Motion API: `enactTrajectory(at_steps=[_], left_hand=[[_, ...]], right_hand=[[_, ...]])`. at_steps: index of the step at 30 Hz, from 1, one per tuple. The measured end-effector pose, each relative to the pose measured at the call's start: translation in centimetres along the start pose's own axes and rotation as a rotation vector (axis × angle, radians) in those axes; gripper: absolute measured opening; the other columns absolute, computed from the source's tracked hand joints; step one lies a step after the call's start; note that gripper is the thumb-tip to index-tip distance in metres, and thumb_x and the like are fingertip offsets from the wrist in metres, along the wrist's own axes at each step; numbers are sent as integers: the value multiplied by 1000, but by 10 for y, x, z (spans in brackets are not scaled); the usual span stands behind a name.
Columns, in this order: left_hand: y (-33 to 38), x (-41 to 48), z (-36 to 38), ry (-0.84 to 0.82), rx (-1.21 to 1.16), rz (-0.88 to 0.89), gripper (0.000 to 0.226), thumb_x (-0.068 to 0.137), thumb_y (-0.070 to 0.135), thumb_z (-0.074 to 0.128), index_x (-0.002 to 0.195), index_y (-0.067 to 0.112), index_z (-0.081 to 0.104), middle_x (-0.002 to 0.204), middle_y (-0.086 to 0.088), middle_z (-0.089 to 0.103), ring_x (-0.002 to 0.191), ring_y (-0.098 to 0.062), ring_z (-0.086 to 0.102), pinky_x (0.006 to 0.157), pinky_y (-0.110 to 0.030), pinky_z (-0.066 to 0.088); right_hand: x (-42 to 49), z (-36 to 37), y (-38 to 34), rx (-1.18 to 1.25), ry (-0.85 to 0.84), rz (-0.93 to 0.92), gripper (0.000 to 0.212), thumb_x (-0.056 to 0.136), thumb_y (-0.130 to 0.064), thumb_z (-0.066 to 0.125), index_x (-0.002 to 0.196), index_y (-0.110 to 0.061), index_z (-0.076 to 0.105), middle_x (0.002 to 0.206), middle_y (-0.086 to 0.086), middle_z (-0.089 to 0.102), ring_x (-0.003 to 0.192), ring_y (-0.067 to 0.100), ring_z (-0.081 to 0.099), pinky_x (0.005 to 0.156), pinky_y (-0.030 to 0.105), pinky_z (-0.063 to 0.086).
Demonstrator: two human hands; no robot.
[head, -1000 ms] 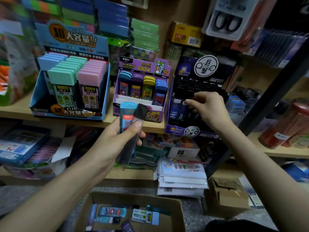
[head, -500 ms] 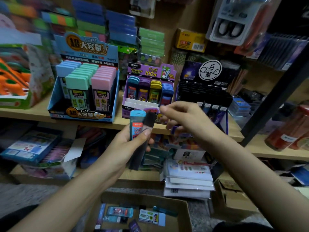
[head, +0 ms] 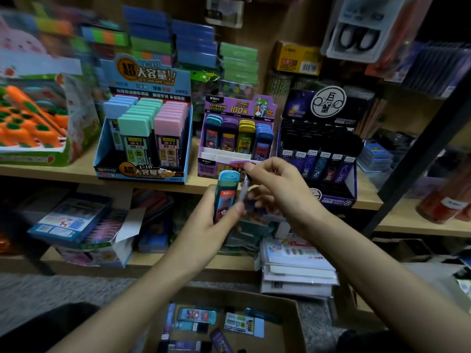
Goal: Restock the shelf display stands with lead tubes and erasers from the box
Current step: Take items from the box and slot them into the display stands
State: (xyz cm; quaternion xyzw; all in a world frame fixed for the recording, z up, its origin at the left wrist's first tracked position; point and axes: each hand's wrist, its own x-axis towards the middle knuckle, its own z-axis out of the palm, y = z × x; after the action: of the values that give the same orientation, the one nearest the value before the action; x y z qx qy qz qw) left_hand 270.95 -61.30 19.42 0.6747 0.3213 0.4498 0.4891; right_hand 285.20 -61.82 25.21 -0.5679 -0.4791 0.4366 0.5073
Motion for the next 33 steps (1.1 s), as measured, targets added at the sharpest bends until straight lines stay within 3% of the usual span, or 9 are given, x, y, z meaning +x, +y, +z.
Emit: enactTrajectory(at_steps=[2, 5, 9, 12, 15, 18, 24, 33], left_hand=[[1, 0, 1, 10, -143, -72, 20, 91, 29, 47, 110, 28, 52, 84, 9, 70, 67, -4, 62, 63, -18, 50], [1, 0, 2, 17, -266, -159, 30, 90, 29, 45, 115, 14, 54, 84, 1, 72, 63, -7, 62, 61, -20, 49], [-2, 2, 5, 21, -284, -195, 23, 92, 29, 43, 109, 22, 57, 89, 0, 73, 70, -9, 66, 65, -22, 53], [-3, 8, 1, 79, -262, -170, 19, 91, 33, 44, 102, 31, 59, 89, 6, 73, 78, -9, 69, 63, -22, 53], [-1, 17, -7, 130, -289, -164, 25, 83, 40, 48, 103, 31, 60, 86, 8, 73, 79, -9, 70, 61, -22, 54], [-1, 23, -9, 159, -283, -140, 30, 78, 42, 50, 103, 32, 60, 84, 9, 73, 79, -8, 71, 62, -21, 53], [-5, 24, -4, 157, -236, -143, 23, 85, 40, 47, 102, 31, 60, 85, 9, 73, 78, -7, 70, 63, -23, 53], [-6, 23, 2, 141, -232, -130, 30, 76, 46, 50, 100, 33, 61, 84, 8, 73, 77, -8, 70, 58, -17, 54]], right_hand=[[2, -2, 3, 66, -20, 40, 18, 89, -24, 62, 93, -11, 49, 66, 3, 60, 50, 10, 56, 41, 18, 39], [3, -6, 5, 236, -61, 131, 23, 87, -12, 63, 108, -8, 53, 71, 5, 63, 57, 12, 57, 48, 20, 42], [2, -12, -1, 205, -117, 108, 11, 88, -9, 61, 98, -9, 59, 69, 3, 64, 51, 8, 57, 45, 18, 42], [10, -37, -23, 206, -12, -35, 15, 86, -7, 61, 100, -8, 56, 52, -8, 59, 39, 1, 50, 50, 23, 44], [18, -76, -46, 90, 193, -237, 12, 85, -8, 64, 95, -13, 58, 76, -1, 64, 55, 3, 61, 60, 21, 52], [25, -110, -46, -28, 314, -305, 13, 85, -12, 66, 97, -15, 61, 88, 3, 65, 74, 11, 66, 70, 26, 51], [42, -133, -17, -236, 443, -339, 18, 82, -11, 69, 98, -18, 64, 80, -6, 61, 73, 6, 59, 62, 18, 50], [52, -136, -1, -311, 370, -343, 19, 80, -5, 70, 97, -12, 65, 76, 1, 61, 71, 10, 58, 60, 17, 51]])
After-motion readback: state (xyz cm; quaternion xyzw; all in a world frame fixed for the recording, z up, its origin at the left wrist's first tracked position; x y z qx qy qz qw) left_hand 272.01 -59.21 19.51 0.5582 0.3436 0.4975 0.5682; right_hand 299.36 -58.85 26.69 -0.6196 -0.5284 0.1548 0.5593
